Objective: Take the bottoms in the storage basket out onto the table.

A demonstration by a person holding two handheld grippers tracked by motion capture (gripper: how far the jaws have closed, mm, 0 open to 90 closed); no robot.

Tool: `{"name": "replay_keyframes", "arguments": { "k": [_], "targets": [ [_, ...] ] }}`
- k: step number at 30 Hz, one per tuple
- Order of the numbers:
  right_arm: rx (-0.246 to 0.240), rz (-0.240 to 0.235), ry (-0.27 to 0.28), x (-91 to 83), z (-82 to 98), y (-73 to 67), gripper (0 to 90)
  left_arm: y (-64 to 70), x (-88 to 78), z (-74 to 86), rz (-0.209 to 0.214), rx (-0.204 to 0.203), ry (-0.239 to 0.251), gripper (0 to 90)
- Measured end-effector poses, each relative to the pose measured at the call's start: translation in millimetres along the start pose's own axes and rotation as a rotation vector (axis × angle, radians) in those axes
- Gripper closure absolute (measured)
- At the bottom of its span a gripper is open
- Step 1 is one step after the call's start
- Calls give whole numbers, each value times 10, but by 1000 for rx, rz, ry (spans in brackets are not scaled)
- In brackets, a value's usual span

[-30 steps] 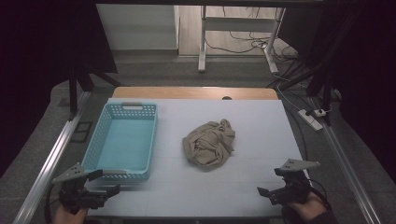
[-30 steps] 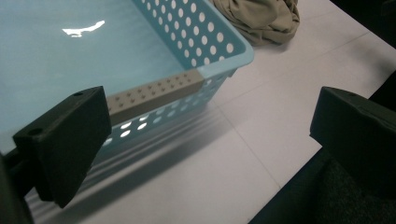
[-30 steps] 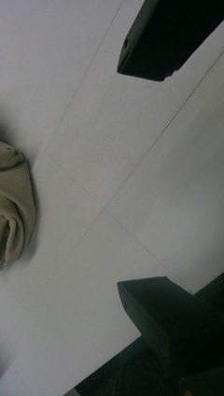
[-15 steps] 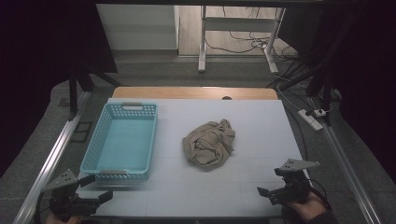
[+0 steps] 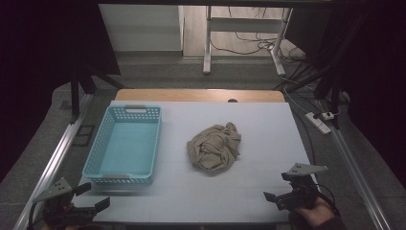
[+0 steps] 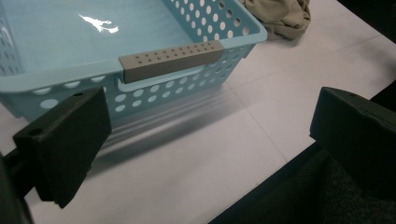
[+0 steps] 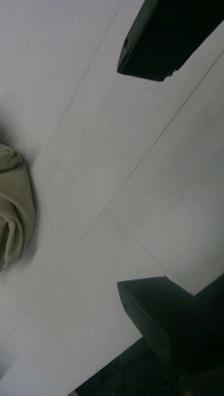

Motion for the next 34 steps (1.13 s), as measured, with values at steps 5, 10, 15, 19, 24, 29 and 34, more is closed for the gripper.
{"name": "replay_keyframes", "arguments": {
  "k": [5, 10, 15, 19, 24, 29, 34],
  "targets": [
    [1, 2, 0, -1, 1, 1, 0, -6, -26, 26, -8, -3, -3, 0],
    [2, 3, 0, -1, 1, 1, 0, -3, -54, 61, -9, -6, -10, 0],
    [4, 5, 0, -1, 0, 2, 0, 11, -59, 83, -13, -2, -30, 1],
    [4, 5, 0, -1, 0, 1, 0, 21, -58, 99, -18, 3, -46, 0],
    [4, 6, -2, 0, -2, -2, 0, 53, -55, 129, -24, 26, -81, 6],
    [3, 6, -2, 3, -4, -4, 0, 88, -33, 157, -37, 53, -129, 13],
    [4, 18, -7, 9, 1, 7, 0, 84, -20, 147, -25, 51, -136, 14]
  ]
}}
Point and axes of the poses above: each handheld gripper's, and its own axes: x roughly forward along the jaws, z roughly out of its underside, y roughly to its right, the point moved 5 cm from there along x, roughly forward along the jaws, and after that the axes turned 5 degrees about -y, right-handed, at the moved point
